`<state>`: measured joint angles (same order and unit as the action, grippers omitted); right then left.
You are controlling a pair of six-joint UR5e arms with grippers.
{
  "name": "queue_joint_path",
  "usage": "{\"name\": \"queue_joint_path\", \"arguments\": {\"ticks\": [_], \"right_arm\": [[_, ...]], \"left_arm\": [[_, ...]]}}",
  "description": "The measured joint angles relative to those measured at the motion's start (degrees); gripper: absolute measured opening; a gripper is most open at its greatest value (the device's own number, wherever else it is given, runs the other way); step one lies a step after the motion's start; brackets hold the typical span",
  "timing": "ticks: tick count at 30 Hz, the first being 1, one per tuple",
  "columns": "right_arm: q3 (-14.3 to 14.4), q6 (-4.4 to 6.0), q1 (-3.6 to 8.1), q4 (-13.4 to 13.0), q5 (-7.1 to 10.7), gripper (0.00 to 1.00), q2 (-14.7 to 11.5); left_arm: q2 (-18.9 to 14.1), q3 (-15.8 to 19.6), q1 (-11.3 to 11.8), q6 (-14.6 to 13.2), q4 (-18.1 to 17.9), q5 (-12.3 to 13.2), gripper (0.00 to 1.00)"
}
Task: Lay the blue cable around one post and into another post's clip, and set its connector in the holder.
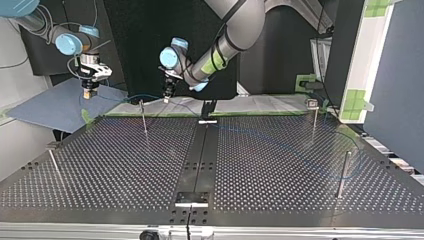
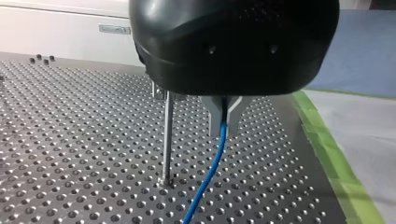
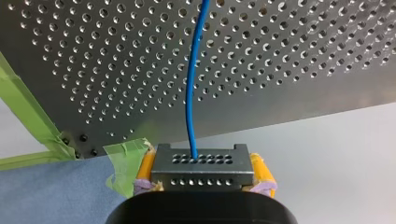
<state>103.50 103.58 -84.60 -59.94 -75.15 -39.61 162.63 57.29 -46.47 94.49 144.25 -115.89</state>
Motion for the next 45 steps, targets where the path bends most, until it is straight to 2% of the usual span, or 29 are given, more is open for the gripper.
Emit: {"name": "queue_joint_path", "arguments": {"ticks": [17,45], "right_arm": [[0.0,0.42,0.36,-0.21,-0.43,0.0,0.23],[0.01,0.49,0.1,-0.62,-0.41,0.0,0.44]], "left_arm": [[0.0,1.33,2.09,1.08,1.05,-0.24,0.0],[0.02,-0.78,3.98,1.49,1.38,0.2,0.0]]}}
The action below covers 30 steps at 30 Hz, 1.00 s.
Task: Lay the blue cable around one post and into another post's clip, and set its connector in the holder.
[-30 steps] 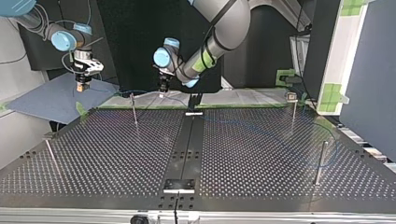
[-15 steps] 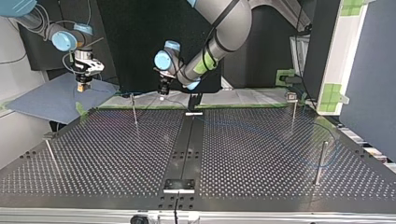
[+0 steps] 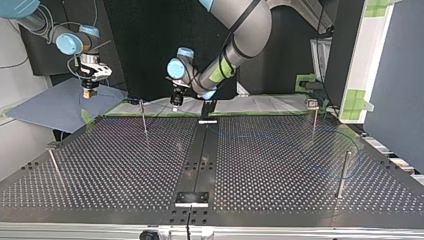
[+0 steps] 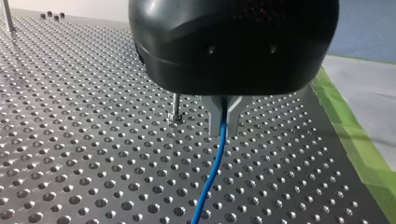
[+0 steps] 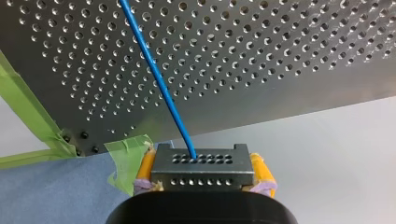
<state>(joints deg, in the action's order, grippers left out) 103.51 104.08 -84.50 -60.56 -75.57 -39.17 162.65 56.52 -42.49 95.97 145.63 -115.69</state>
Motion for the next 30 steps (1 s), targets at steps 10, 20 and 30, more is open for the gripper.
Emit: {"name": "queue_joint_path", "arguments": {"ticks": [10,20,30], "right_arm": [[-0.25,0.08,0.17,0.13,-0.05,0.0,0.01],[-0.51,0.55,0.26,-0.04,-0.03,0.0,0.01],[-0.54,0.62,0.19,-0.1,-0.04,0.0,0.0]], "left_arm": [[0.04,-0.77,0.32,0.0,0.19,0.15,0.0],[0.0,-2.1,0.36,-0.02,1.09,0.02,0.0],[-0.01,-2.11,0.23,-0.08,1.44,0.14,0.17]]}}
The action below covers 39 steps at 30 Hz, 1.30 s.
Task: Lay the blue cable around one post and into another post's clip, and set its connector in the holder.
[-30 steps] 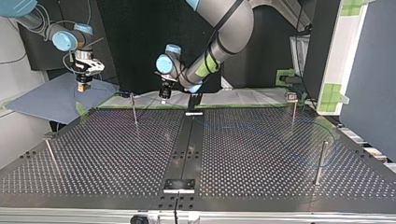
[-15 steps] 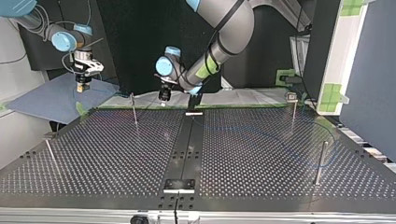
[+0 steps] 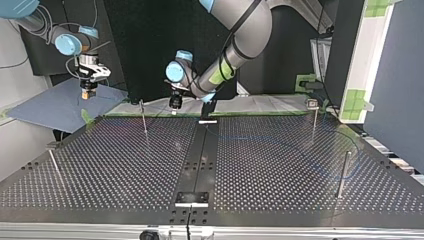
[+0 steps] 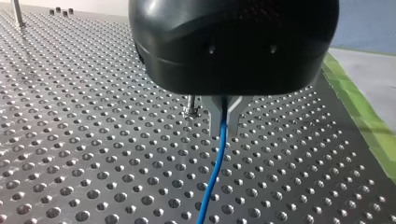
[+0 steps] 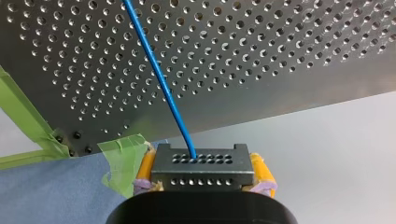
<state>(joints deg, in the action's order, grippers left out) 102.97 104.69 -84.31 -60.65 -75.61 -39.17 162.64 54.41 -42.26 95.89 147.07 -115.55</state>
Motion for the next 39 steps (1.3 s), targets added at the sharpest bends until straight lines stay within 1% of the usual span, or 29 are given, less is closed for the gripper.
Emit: {"name": "queue_joint_path", "arguments": {"ticks": [1,2,3,4,5,6,7,8,9,13,16,19,23,26,30,39], "right_arm": [[0.0,0.0,-0.03,0.0,0.0,0.0,0.0],[0.0,0.0,-0.05,0.0,0.01,0.0,0.01],[0.0,0.0,-0.1,-0.02,0.04,0.0,0.01],[0.0,0.0,-0.12,-0.05,0.05,0.0,0.01],[0.0,0.0,-0.14,-0.08,0.06,0.0,0.01],[0.0,0.0,-0.16,-0.11,0.08,0.0,0.0],[0.01,0.0,-0.17,-0.13,0.08,0.0,0.01],[0.0,0.0,-0.19,-0.15,0.09,0.0,0.02],[0.0,0.0,-0.21,-0.18,0.11,0.0,0.04],[0.0,0.0,-0.25,-0.24,0.16,0.0,0.08],[0.0,0.0,-0.25,-0.25,0.18,0.0,0.08],[0.0,0.0,-0.25,-0.26,0.19,0.0,0.09],[-0.03,-0.05,-0.23,-0.31,0.19,0.0,0.08],[-0.13,-0.07,-0.25,-0.22,0.19,0.0,0.07],[-0.3,-0.02,-0.22,-0.08,0.16,0.0,0.05],[-1.0,0.48,-0.01,-0.13,-0.06,0.0,0.01]], "left_arm": [[0.0,0.04,-0.05,-0.01,0.02,0.01,0.31],[-0.01,0.13,-0.16,0.0,0.04,0.02,0.31],[-0.01,0.21,-0.25,0.01,0.05,0.02,0.47],[-0.01,0.3,-0.33,0.03,0.05,0.02,0.57],[-0.01,0.42,-0.45,0.05,0.06,0.02,0.57],[-0.01,0.49,-0.54,0.07,0.07,0.02,0.73],[-0.01,0.54,-0.65,0.13,0.1,0.03,0.83],[-0.01,0.58,-0.78,0.28,0.2,0.03,0.83],[-0.01,0.58,-0.87,0.46,0.29,0.05,0.98],[-0.13,0.62,-1.12,1.81,0.58,0.61,0.98],[-0.53,1.09,-1.28,2.92,0.72,1.66,0.98],[-1.55,2.21,-1.57,3.27,0.7,3.01,0.98],[-3.58,4.29,-1.94,2.72,0.71,5.11,0.98],[-5.28,6.0,-2.08,2.13,0.86,5.94,0.98],[-6.91,8.2,-2.29,1.07,0.97,6.28,0.98],[-7.5,12.74,-3.11,0.0,1.42,6.0,0.98]]}}
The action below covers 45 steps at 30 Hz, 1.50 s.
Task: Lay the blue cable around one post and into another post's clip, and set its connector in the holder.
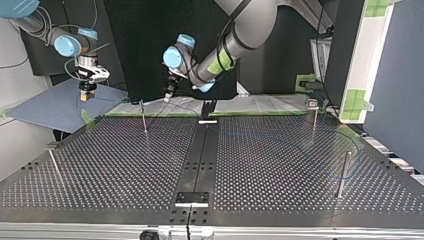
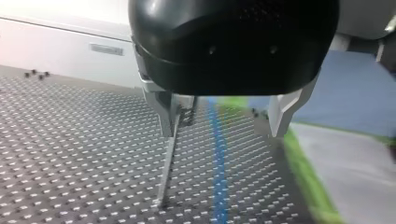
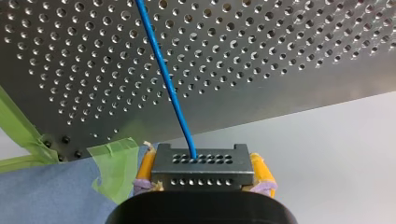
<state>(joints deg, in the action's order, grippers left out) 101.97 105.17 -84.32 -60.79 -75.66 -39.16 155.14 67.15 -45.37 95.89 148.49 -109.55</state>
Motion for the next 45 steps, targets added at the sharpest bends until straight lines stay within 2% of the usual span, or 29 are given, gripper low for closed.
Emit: {"name": "queue_joint_path", "arguments": {"ticks": [9,17,23,32,38,45], "right_arm": [[-0.05,0.55,-0.26,-0.12,0.22,0.0,0.05],[-0.05,0.63,-0.49,-0.03,0.7,0.0,0.1],[-0.06,1.23,-0.61,-0.1,0.9,0.0,0.18],[-0.05,1.89,-0.81,-0.07,1.26,0.0,0.36],[-0.05,2.21,-0.87,-0.13,1.28,0.0,0.55],[-0.06,2.32,-0.97,-0.28,1.29,0.0,0.84]], "left_arm": [[-1.84,4.69,-1.48,-0.12,0.69,-0.41,0.98],[-5.8,8.81,-2.24,-0.09,-2.68,-2.11,0.98],[-9.28,12.29,-3.05,-0.07,-4.16,-3.71,0.98],[-13.09,17.37,-3.63,2.24,-6.43,-1.34,0.98],[-13.05,17.07,-3.9,4.9,-6.63,0.93,0.98],[-12.48,14.54,-4.11,8.12,-6.12,1.22,0.98]]}}
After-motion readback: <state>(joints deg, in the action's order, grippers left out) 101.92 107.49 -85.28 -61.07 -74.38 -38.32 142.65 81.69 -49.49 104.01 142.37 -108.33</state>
